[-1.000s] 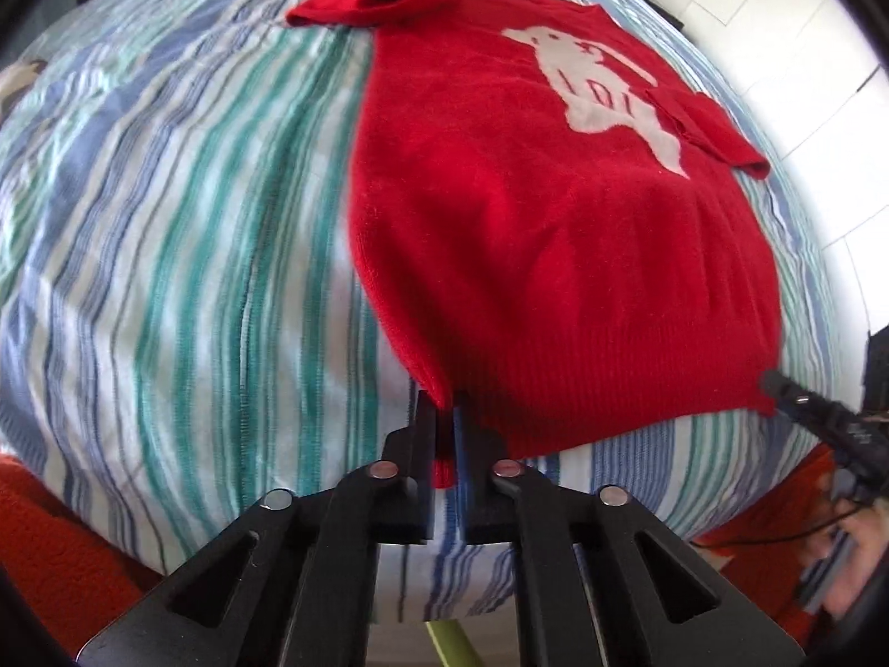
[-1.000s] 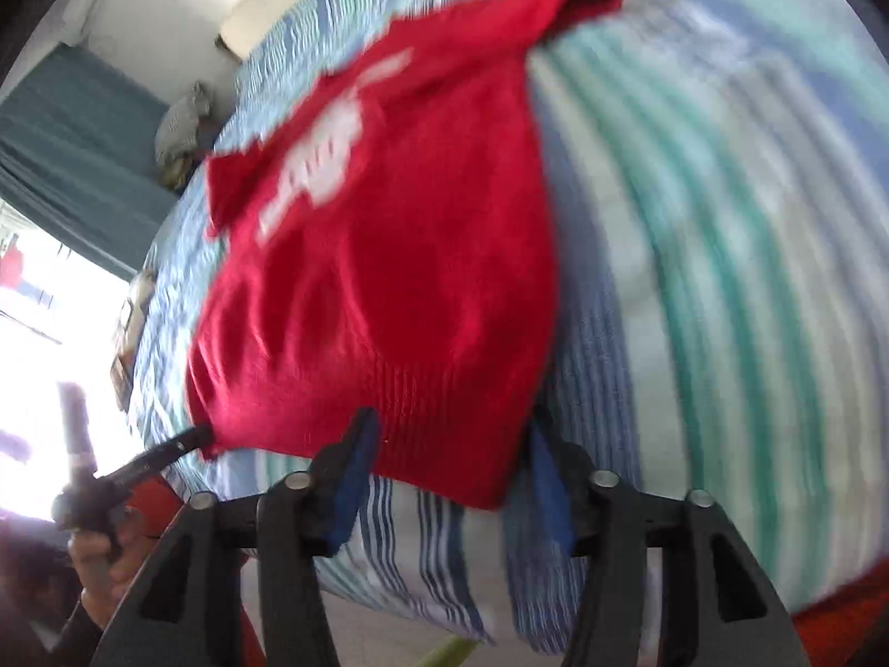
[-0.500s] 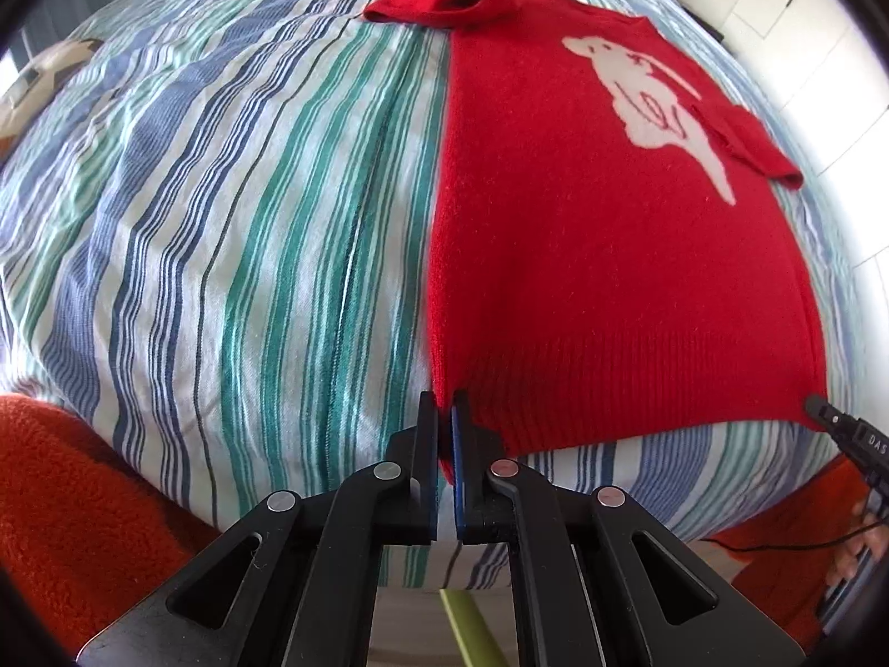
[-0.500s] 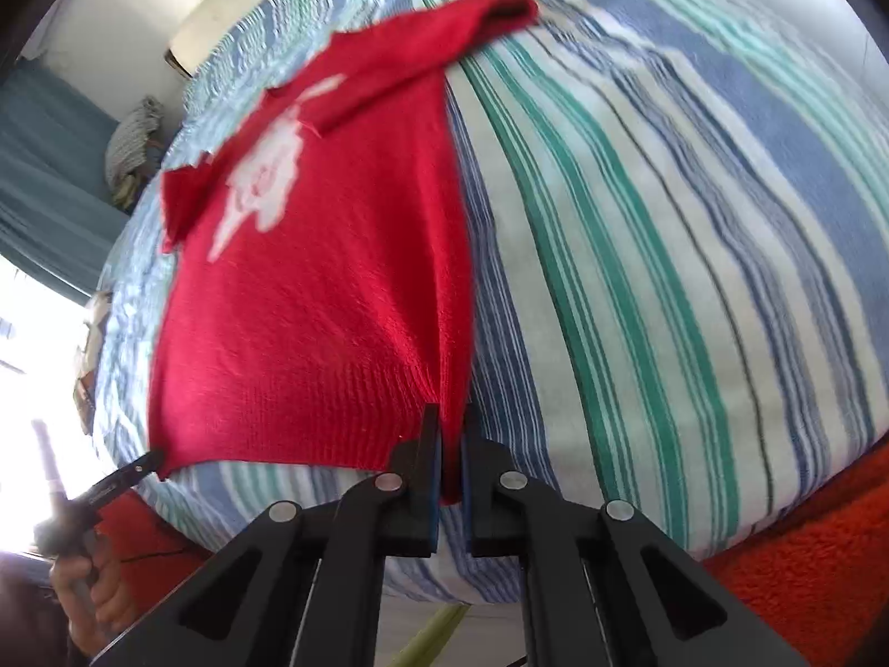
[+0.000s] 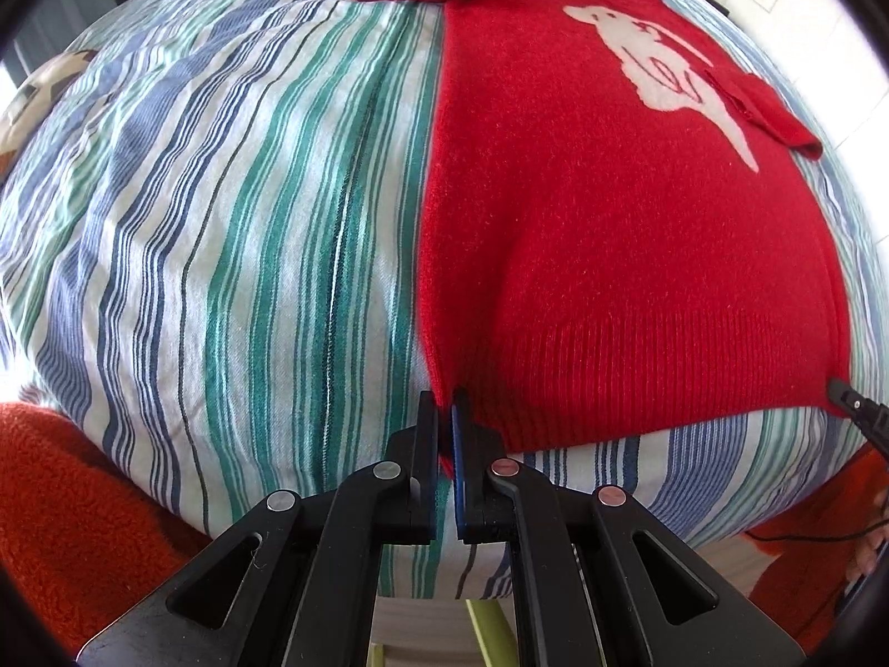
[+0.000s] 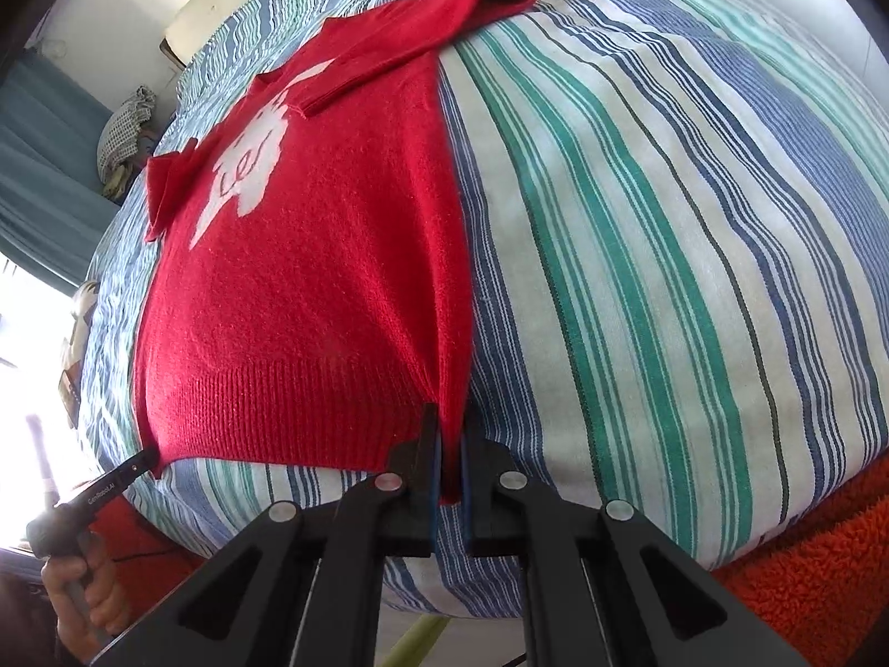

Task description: Fold small clothes

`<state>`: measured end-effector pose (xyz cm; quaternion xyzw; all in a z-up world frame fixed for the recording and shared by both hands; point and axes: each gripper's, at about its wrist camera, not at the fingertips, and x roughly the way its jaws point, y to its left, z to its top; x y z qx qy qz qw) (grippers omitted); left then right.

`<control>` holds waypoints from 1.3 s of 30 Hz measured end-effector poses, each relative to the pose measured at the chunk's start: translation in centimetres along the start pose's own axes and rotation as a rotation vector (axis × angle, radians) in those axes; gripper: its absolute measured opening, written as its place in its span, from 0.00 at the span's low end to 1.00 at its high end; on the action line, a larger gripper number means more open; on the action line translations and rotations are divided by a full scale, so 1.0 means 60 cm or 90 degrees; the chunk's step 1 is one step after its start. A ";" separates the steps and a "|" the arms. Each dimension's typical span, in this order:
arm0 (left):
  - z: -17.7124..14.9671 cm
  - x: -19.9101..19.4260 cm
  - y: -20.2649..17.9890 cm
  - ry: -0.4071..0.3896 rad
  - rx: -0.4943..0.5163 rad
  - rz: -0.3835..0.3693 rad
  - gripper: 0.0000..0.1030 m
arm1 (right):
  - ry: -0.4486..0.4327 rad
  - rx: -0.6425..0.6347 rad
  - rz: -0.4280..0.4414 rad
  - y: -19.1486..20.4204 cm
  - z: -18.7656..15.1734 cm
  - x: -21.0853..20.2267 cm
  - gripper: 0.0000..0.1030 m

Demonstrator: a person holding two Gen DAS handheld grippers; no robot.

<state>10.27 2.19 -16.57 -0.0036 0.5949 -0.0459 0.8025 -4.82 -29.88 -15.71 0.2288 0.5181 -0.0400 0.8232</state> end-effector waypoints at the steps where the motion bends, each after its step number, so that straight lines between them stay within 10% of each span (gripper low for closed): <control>1: 0.001 0.002 -0.003 0.000 0.001 0.001 0.02 | 0.000 -0.001 -0.001 0.000 0.000 0.000 0.04; 39: -0.011 0.024 -0.031 -0.005 0.029 0.017 0.04 | 0.000 0.003 -0.001 -0.003 0.000 0.005 0.04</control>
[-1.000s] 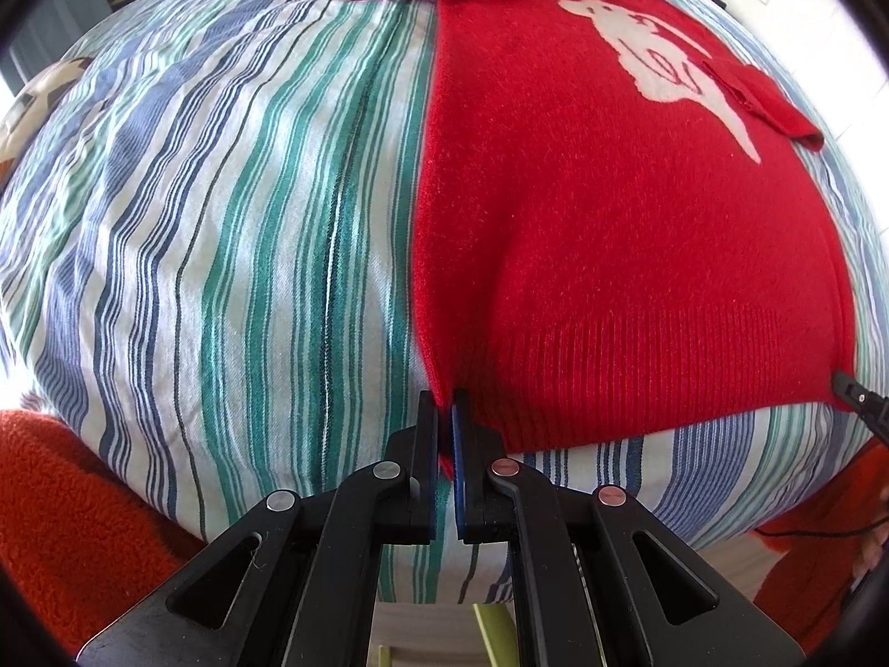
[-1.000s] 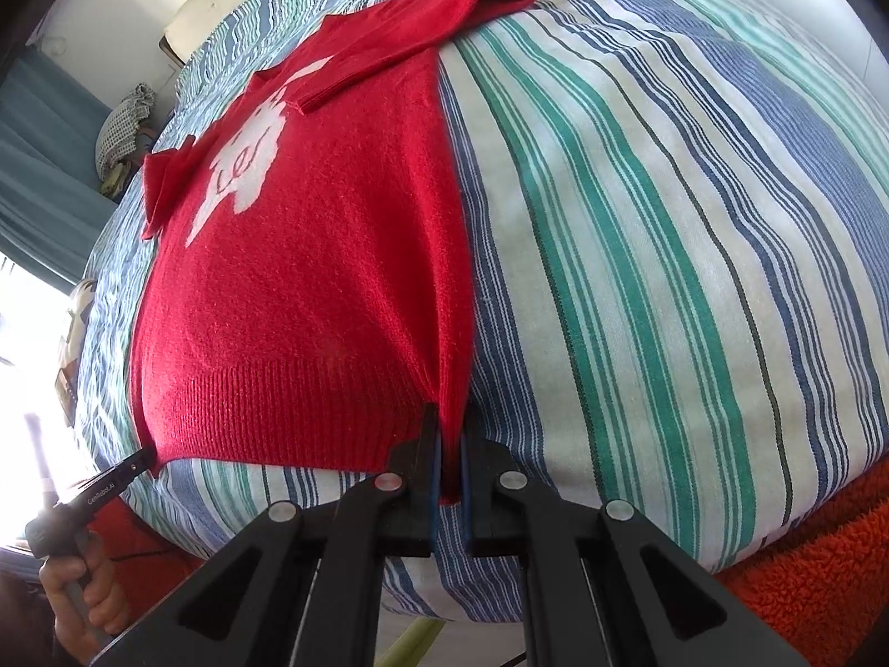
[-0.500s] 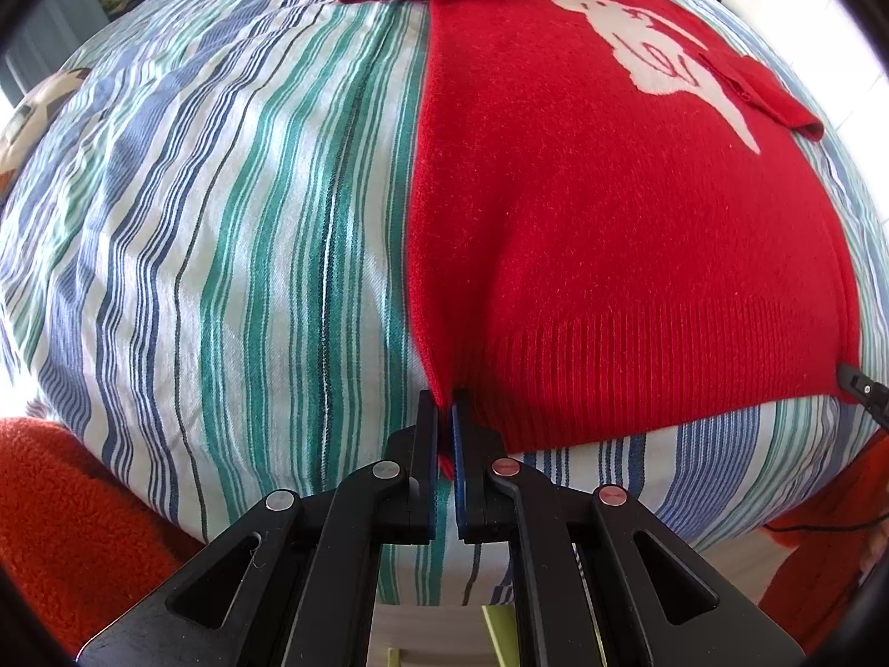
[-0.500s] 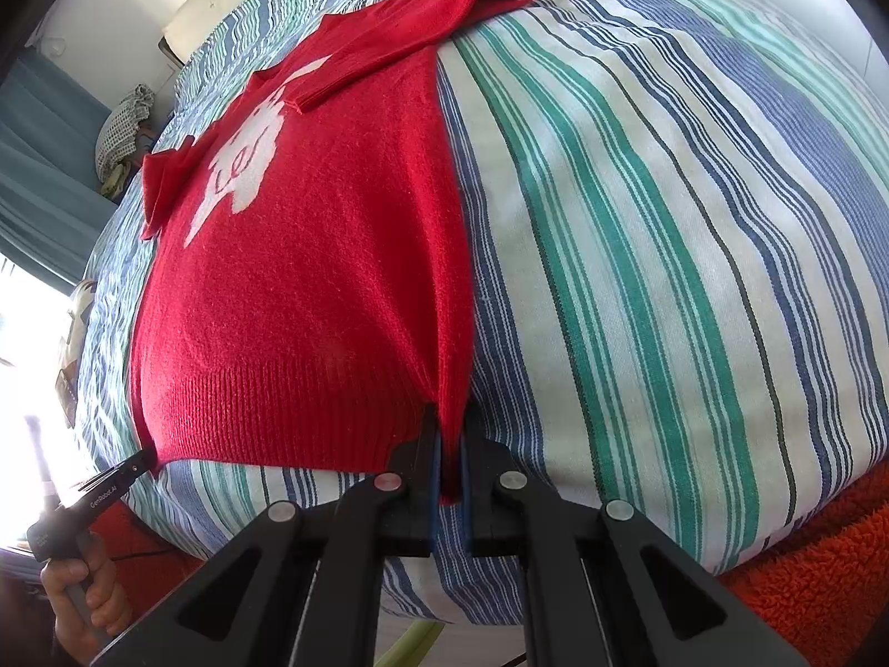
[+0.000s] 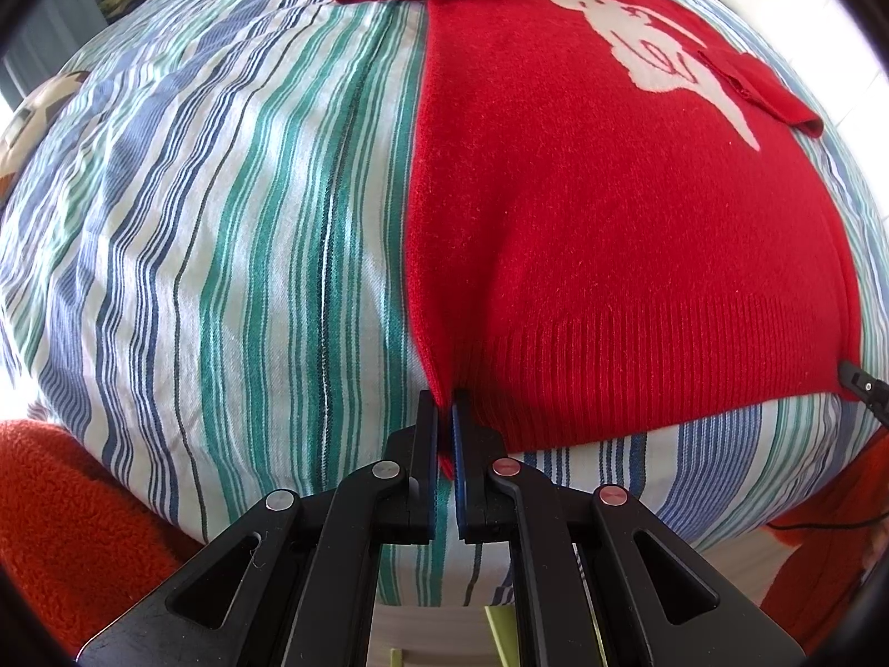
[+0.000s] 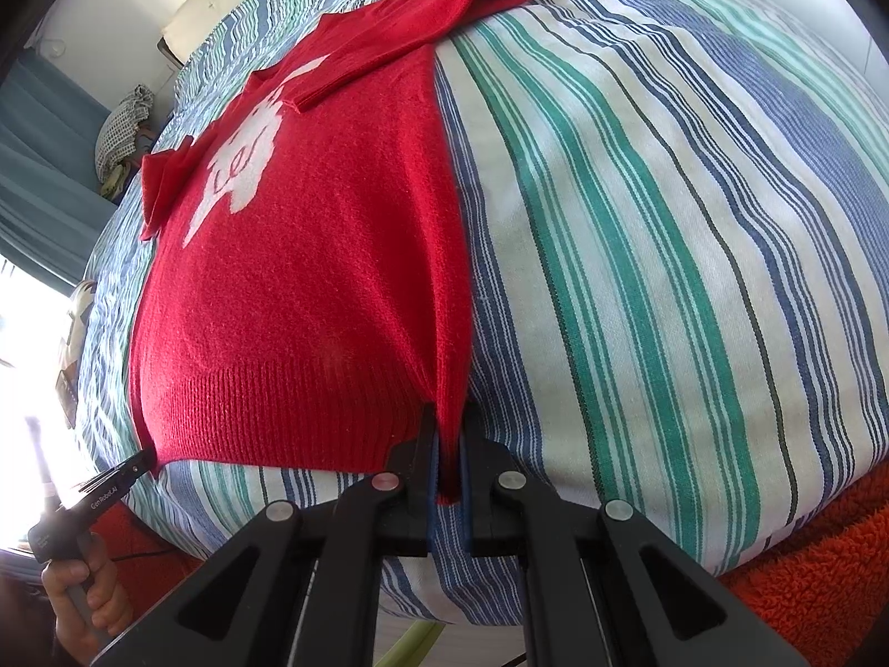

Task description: Fold small clothes

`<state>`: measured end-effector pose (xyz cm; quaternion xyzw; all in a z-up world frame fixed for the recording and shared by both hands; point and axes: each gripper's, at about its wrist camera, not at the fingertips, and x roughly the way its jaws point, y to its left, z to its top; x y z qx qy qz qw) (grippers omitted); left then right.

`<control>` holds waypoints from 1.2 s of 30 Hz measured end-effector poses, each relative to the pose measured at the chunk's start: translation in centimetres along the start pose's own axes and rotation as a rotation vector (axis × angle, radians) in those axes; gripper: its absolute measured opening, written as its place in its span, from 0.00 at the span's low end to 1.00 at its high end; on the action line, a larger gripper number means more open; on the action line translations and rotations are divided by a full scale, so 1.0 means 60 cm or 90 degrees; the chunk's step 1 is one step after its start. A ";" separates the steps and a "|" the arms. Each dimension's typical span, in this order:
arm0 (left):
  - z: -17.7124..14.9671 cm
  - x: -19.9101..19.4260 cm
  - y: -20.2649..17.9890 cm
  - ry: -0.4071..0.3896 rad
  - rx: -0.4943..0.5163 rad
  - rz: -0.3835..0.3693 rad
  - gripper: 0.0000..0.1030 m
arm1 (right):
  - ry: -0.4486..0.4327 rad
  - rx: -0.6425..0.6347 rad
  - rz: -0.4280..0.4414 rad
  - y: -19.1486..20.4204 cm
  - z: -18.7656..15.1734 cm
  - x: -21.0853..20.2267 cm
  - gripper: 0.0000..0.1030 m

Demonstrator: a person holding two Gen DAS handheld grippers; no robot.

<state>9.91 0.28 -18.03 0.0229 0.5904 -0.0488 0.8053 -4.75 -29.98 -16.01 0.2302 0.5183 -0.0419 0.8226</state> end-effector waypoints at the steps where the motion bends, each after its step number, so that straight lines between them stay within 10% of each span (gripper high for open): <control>1: 0.000 0.000 0.000 0.000 0.001 0.001 0.04 | 0.000 0.000 0.000 0.000 0.000 0.000 0.04; 36: -0.006 -0.012 0.014 -0.007 -0.003 0.003 0.18 | -0.004 0.027 0.021 -0.008 -0.004 -0.008 0.04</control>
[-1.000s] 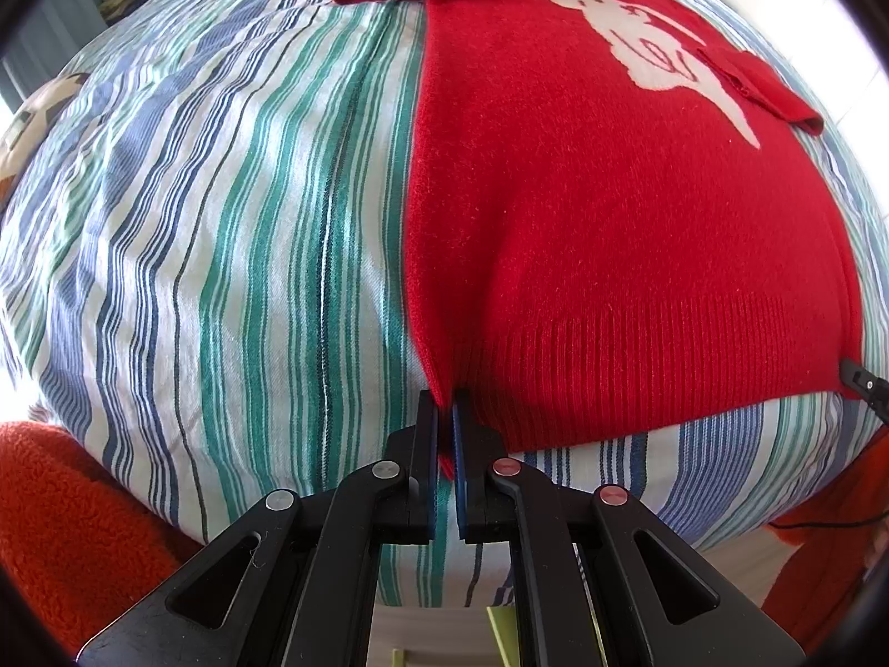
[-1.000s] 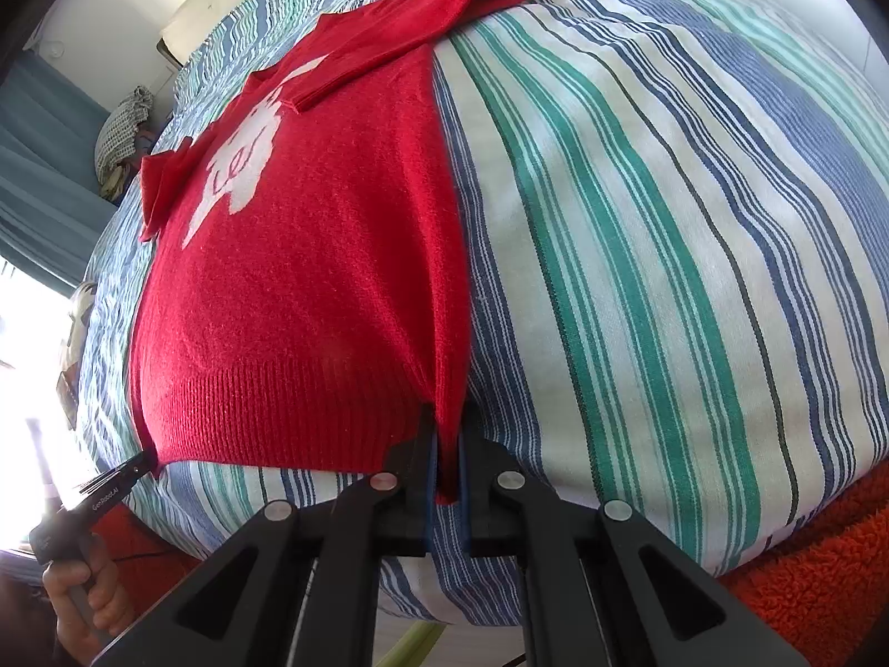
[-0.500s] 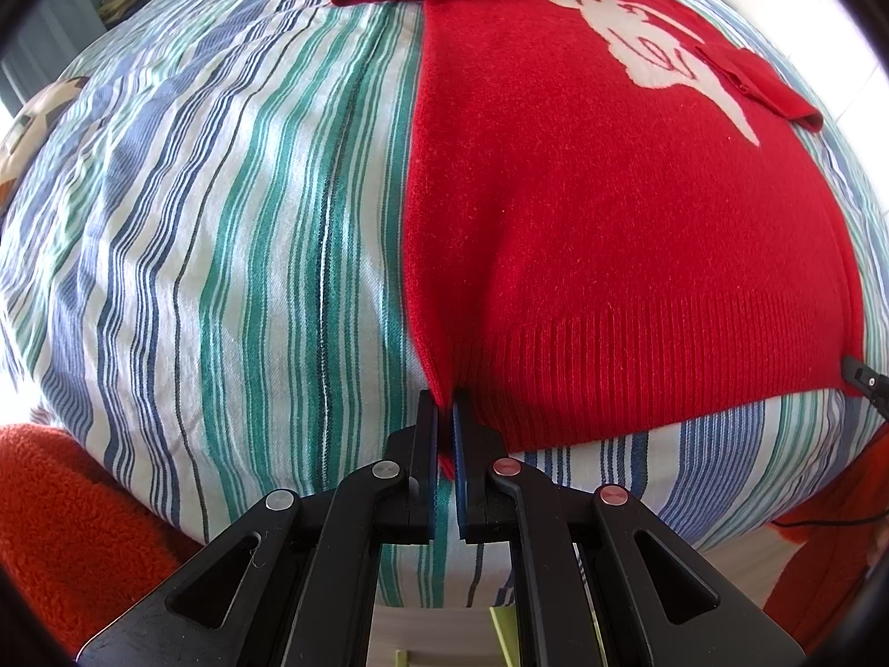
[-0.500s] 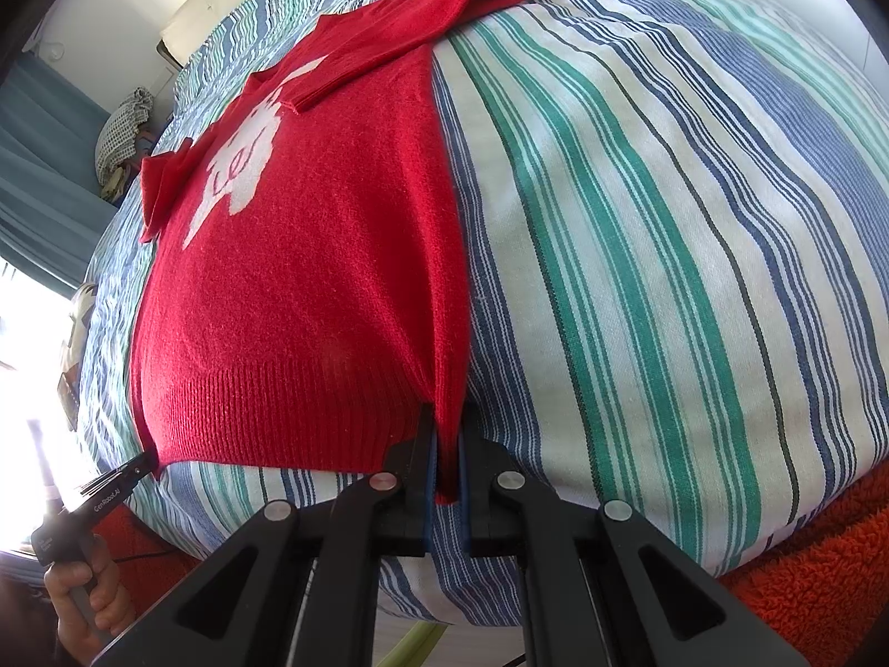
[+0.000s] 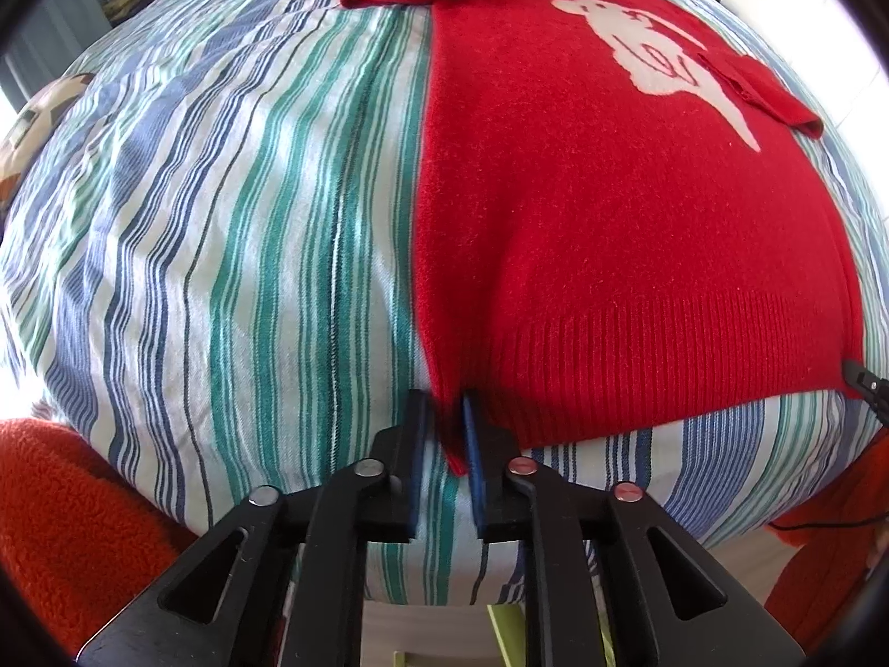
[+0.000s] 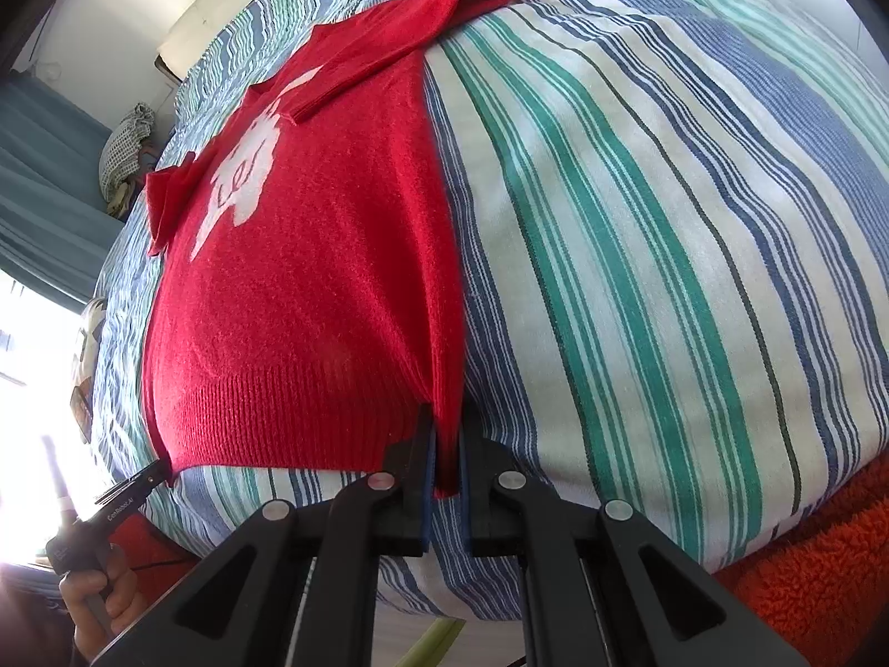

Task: Fold small clothes
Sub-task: 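Open both grippers and release the sweater hem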

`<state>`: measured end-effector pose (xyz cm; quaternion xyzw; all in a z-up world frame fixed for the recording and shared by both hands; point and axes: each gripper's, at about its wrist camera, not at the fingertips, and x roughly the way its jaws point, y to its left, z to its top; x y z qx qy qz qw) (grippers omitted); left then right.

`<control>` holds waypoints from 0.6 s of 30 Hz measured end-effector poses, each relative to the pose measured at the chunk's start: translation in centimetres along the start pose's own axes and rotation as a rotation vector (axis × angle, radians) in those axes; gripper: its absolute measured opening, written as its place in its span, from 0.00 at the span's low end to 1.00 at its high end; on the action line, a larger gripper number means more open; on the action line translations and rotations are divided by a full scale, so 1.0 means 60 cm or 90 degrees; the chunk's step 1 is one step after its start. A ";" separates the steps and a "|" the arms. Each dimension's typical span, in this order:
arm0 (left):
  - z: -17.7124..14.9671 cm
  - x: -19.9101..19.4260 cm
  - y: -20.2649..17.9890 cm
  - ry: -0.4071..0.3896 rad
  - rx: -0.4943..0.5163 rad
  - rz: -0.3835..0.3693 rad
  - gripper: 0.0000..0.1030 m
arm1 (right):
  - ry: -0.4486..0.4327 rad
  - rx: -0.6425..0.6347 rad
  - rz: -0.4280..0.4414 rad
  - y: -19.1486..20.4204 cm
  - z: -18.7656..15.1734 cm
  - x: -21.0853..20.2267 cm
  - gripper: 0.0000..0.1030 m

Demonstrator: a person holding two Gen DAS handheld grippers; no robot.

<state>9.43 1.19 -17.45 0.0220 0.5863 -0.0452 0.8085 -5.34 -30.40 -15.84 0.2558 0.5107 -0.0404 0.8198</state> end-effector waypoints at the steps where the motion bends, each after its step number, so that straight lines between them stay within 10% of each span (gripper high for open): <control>1: -0.001 -0.002 0.003 0.001 -0.002 0.001 0.24 | 0.000 0.001 -0.001 0.000 -0.001 -0.001 0.05; 11: -0.024 -0.020 0.031 0.016 0.000 0.025 0.62 | -0.004 0.014 -0.023 -0.006 -0.008 -0.017 0.10; 18: -0.064 -0.040 0.047 0.042 -0.005 0.053 0.65 | -0.025 0.028 -0.109 -0.014 -0.019 -0.047 0.20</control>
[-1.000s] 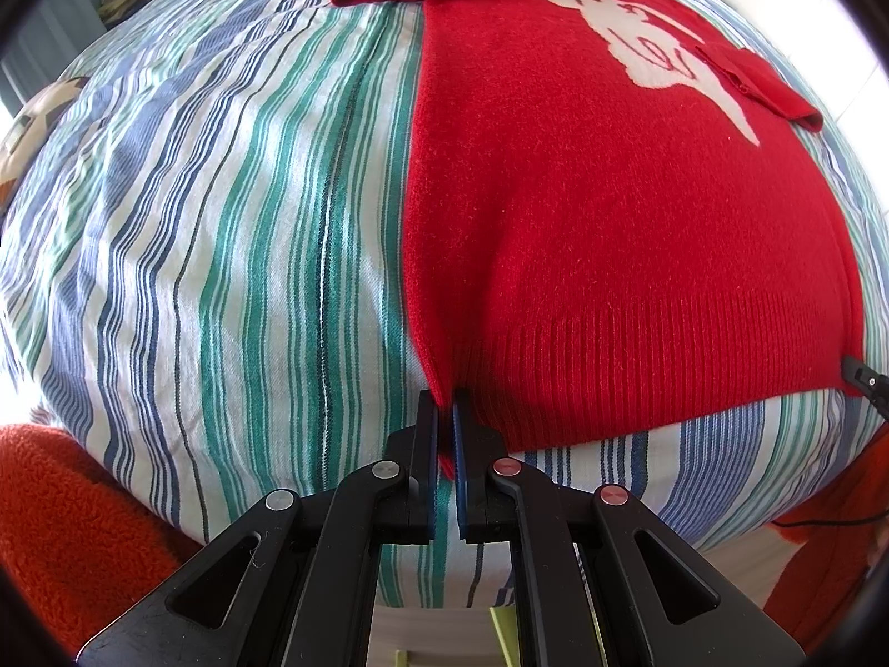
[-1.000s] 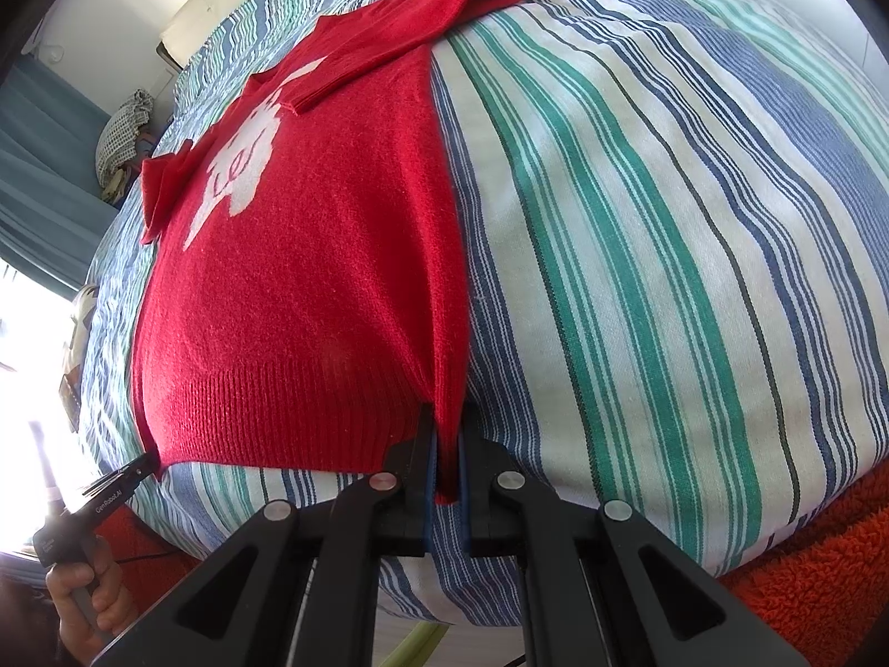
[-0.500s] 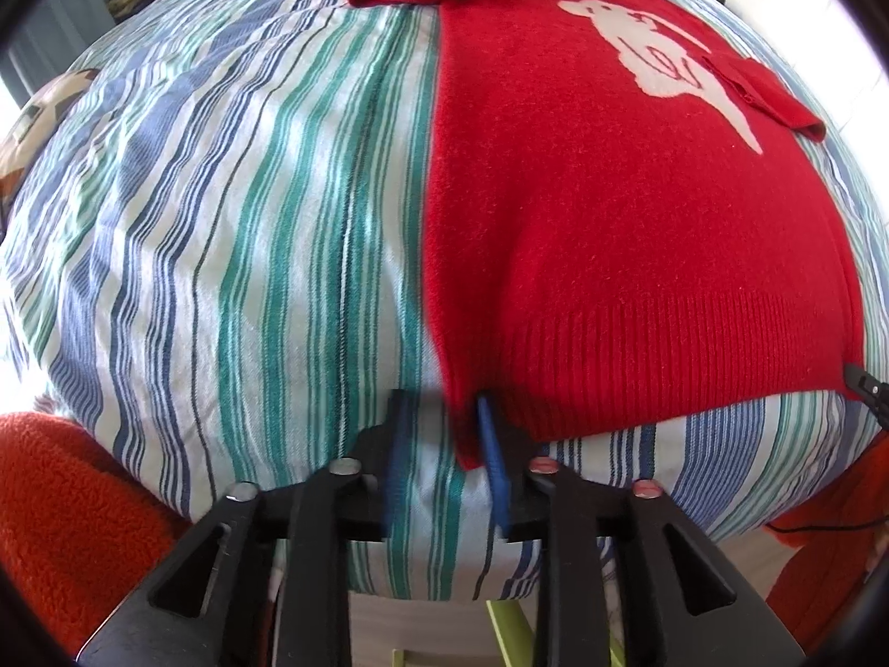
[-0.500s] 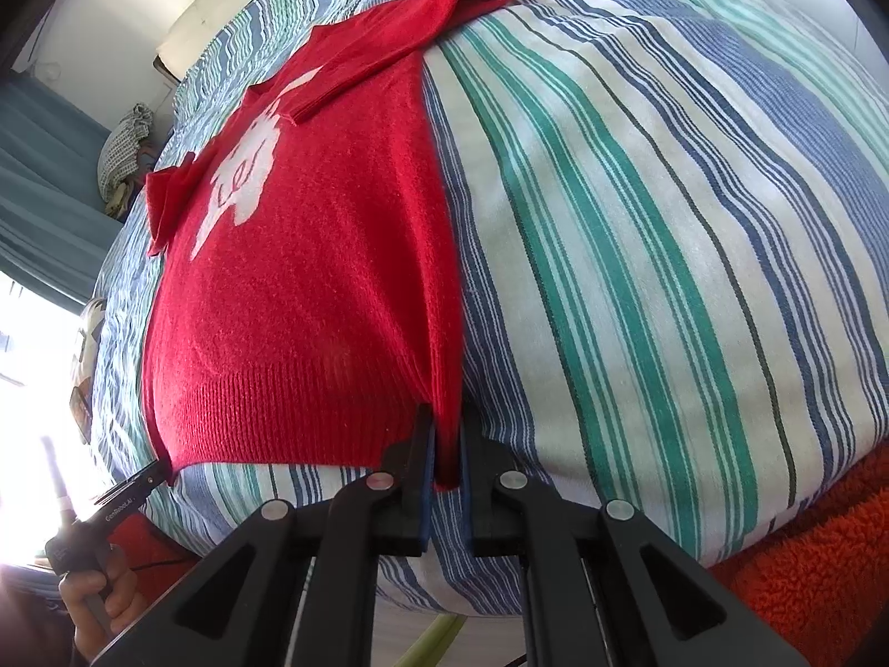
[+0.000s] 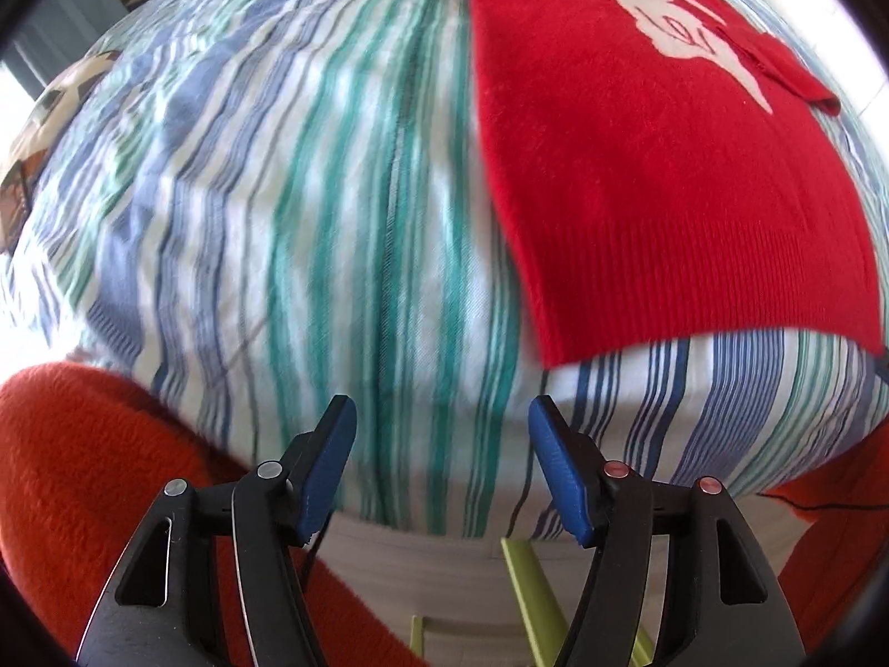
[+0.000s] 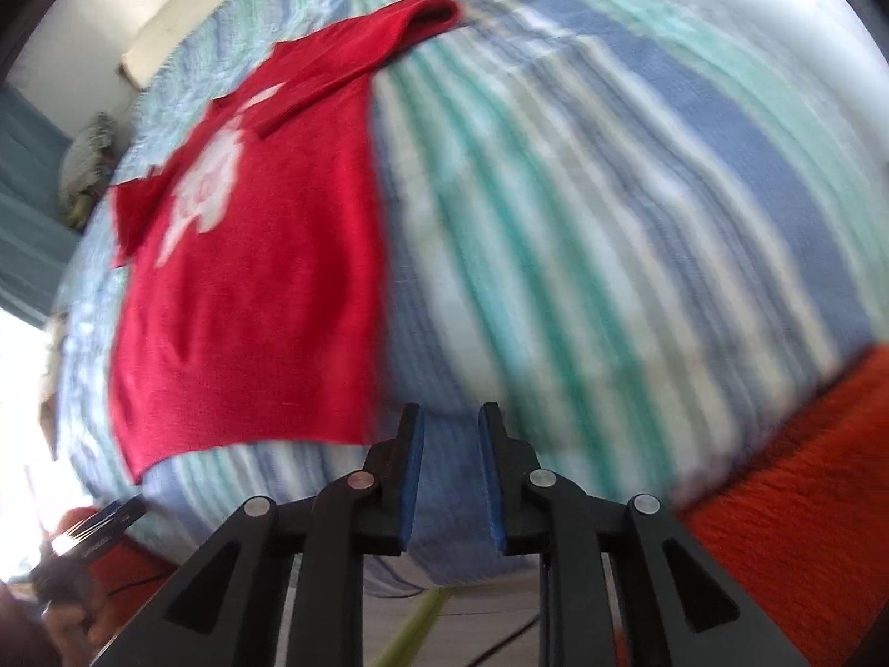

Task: Fold small clothes
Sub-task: 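Open both grippers and release the sweater hem, then grasp a sweater sleeve with the right gripper and lay it across the body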

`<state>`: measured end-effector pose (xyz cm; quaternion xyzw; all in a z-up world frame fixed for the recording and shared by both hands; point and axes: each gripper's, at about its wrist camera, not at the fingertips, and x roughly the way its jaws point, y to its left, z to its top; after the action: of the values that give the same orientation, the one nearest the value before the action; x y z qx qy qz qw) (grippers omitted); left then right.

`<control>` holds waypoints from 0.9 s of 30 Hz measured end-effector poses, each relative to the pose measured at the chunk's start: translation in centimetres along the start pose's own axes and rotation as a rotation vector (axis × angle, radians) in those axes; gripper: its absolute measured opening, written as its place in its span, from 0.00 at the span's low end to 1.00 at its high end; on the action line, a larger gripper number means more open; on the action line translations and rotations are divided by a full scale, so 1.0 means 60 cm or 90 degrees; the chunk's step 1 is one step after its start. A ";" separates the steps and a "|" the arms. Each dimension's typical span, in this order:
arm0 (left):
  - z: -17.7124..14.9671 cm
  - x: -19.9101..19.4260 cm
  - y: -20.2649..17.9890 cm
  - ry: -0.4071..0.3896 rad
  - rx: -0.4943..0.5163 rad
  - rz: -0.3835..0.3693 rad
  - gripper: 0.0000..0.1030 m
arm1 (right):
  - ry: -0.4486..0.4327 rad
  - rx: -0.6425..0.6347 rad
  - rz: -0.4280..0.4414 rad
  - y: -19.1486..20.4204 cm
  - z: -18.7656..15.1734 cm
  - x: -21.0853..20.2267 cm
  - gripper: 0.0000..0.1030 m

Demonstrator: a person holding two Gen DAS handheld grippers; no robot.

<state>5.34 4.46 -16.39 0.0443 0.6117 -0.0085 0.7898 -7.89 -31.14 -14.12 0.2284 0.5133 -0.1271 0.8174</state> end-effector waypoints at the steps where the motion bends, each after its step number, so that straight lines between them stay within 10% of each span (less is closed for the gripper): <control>1: -0.007 -0.009 0.006 -0.009 -0.003 0.003 0.65 | -0.007 0.007 -0.016 -0.005 -0.001 -0.006 0.21; 8: -0.022 -0.076 0.062 -0.108 -0.063 -0.001 0.70 | -0.086 0.031 -0.067 -0.021 0.000 -0.054 0.44; 19: -0.015 -0.097 0.085 -0.154 -0.121 0.008 0.70 | -0.140 0.022 -0.062 -0.012 0.015 -0.082 0.44; 27: -0.006 -0.083 0.087 -0.150 -0.131 0.015 0.72 | -0.191 -0.345 -0.039 0.151 0.166 -0.108 0.58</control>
<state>4.12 9.49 -11.35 -0.0313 0.5119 0.0584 0.8565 1.02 -28.53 -2.41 -0.0348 0.4084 -0.0422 0.9112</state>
